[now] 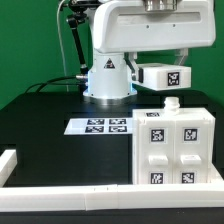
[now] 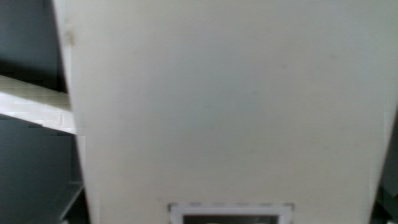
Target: Assemble cabinet
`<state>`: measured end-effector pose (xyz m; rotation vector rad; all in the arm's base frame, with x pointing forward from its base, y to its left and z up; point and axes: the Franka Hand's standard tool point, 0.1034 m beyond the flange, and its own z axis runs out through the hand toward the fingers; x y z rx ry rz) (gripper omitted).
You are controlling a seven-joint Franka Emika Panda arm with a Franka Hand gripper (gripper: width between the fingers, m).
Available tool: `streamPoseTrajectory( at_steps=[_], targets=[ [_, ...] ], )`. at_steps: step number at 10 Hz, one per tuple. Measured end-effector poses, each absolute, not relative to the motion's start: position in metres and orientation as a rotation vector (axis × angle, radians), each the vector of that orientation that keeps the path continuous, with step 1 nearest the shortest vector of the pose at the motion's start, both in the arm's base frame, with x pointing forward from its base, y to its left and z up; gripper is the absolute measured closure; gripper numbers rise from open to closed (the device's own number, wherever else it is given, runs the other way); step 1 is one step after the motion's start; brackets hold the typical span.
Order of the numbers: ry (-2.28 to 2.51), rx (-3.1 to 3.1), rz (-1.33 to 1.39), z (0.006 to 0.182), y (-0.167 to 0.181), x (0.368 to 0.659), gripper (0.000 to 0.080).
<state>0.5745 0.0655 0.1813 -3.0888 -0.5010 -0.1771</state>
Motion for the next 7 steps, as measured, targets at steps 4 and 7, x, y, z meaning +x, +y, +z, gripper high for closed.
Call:
streamPoseTrajectory(
  at_steps=[4,7],
  targets=[
    [-0.521,-3.079,-0.181,0.174,0.069,0.602,0.0258],
    [-0.505,-3.077,-0.179,0.17,0.077,0.608,0.0258]
  ],
)
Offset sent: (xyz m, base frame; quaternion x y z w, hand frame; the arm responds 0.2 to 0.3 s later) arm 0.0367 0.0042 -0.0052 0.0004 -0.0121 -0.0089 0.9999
